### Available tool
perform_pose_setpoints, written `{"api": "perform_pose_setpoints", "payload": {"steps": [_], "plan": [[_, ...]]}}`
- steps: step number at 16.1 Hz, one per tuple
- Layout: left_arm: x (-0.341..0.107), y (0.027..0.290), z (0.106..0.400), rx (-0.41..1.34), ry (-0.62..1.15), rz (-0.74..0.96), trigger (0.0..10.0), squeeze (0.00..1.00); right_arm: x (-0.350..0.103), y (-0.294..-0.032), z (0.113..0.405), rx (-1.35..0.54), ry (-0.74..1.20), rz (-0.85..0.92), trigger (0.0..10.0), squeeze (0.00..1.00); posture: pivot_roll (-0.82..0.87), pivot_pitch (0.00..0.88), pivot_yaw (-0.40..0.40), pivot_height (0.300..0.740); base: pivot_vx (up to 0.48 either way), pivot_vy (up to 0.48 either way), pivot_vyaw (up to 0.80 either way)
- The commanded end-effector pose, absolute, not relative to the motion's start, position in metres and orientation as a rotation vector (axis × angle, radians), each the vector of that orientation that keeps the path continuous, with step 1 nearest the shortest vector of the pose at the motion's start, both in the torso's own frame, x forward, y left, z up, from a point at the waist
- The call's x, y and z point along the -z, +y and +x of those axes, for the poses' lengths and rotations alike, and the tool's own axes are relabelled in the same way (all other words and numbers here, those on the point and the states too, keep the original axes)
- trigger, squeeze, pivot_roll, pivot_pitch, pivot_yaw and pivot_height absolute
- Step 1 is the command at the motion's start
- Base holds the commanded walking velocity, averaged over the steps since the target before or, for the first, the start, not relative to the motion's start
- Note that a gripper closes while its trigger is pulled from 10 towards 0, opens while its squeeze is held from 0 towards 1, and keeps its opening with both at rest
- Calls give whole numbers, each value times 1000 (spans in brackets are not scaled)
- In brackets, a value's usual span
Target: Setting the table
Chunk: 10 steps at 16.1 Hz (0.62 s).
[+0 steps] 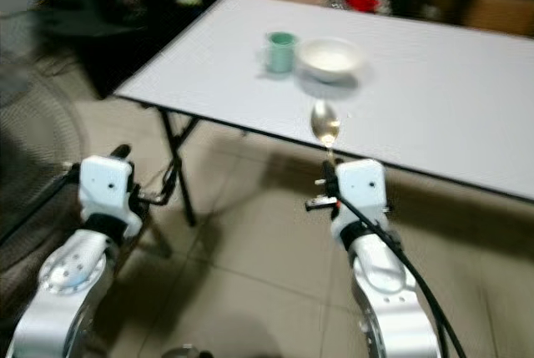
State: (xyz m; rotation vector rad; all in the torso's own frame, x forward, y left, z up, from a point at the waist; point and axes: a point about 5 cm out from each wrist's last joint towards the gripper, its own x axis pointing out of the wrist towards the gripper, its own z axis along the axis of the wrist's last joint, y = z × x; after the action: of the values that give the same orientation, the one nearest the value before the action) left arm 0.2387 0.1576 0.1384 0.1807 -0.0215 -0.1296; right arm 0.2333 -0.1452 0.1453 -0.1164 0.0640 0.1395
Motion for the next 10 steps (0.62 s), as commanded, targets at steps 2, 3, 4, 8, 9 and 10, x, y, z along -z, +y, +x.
{"api": "perform_pose_setpoints", "payload": {"steps": [2,3,4,8,9,10], "plan": [[-142,158,239,140,-34,175,10000,0,-146,-151,238,-116,49,-106,10000,0,-18,22,42,740,330,0,0],[-142,158,240,141,-34,173,10000,0,-146,-153,239,-106,48,-92,10000,0,-22,20,43,740,341,0,0],[-141,158,242,139,-35,165,10000,0,-144,-155,239,-94,57,-78,10000,0,-25,15,43,740,345,0,0],[-143,156,249,134,-50,152,10000,0,-138,-158,241,-80,82,-71,10000,0,-31,4,43,740,358,0,-400],[-144,155,250,137,-53,153,10000,0,-139,-158,241,-81,79,-72,10000,0,-35,3,41,740,371,0,-800],[-144,155,252,138,-58,151,10000,0,-141,-158,242,-84,75,-65,10000,0,-39,1,41,740,375,0,-800]]}}
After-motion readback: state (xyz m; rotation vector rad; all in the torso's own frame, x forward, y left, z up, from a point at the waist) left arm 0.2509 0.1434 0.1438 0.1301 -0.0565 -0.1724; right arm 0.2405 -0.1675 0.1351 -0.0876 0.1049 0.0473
